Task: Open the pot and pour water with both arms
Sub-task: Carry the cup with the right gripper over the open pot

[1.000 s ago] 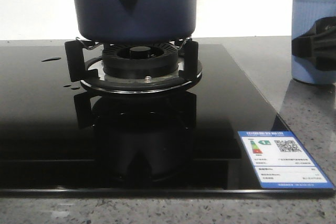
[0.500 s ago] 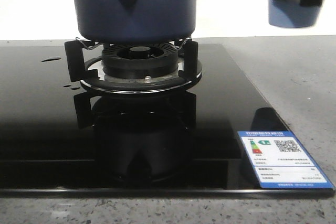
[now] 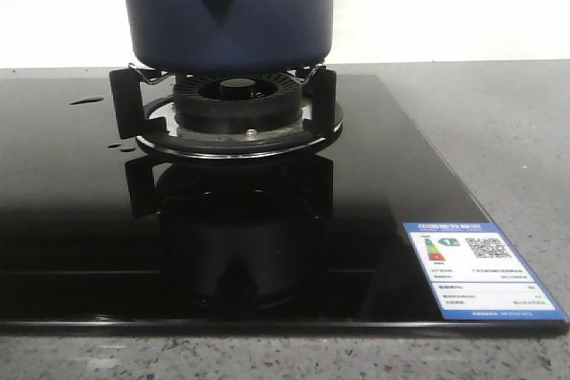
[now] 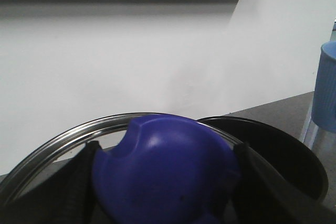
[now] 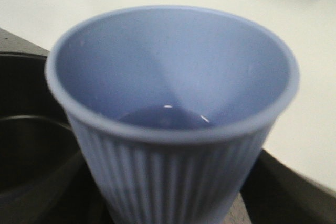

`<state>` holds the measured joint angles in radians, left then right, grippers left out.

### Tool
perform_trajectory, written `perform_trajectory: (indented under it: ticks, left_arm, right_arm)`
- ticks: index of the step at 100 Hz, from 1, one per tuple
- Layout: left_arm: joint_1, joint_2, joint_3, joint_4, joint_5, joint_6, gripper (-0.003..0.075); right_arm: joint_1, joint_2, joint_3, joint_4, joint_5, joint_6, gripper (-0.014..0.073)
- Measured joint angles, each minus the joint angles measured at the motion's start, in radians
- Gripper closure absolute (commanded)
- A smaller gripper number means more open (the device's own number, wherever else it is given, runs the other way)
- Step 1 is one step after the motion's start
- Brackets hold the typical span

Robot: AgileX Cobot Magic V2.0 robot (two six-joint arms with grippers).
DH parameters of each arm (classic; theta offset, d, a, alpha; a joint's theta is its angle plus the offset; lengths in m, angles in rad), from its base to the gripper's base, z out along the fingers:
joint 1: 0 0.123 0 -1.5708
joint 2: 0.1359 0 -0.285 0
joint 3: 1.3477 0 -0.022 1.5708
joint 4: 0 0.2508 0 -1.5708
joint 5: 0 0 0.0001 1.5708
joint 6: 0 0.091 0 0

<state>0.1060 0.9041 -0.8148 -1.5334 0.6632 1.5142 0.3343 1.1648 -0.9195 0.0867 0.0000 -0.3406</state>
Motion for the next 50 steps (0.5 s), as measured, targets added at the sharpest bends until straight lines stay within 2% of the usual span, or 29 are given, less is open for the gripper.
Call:
perform_trajectory:
  ticks: [21, 50]
  left_arm:
    - [0.0, 0.0, 0.0, 0.0, 0.0, 0.0, 0.0425]
    - [0.0, 0.0, 0.0, 0.0, 0.0, 0.0, 0.0425]
  right_arm:
    - [0.068, 0.0, -0.117, -0.077, 0.108, 0.0, 0.0296]
    - [0.116, 0.007, -0.201, -0.133, 0.179, -0.007, 0.0296]
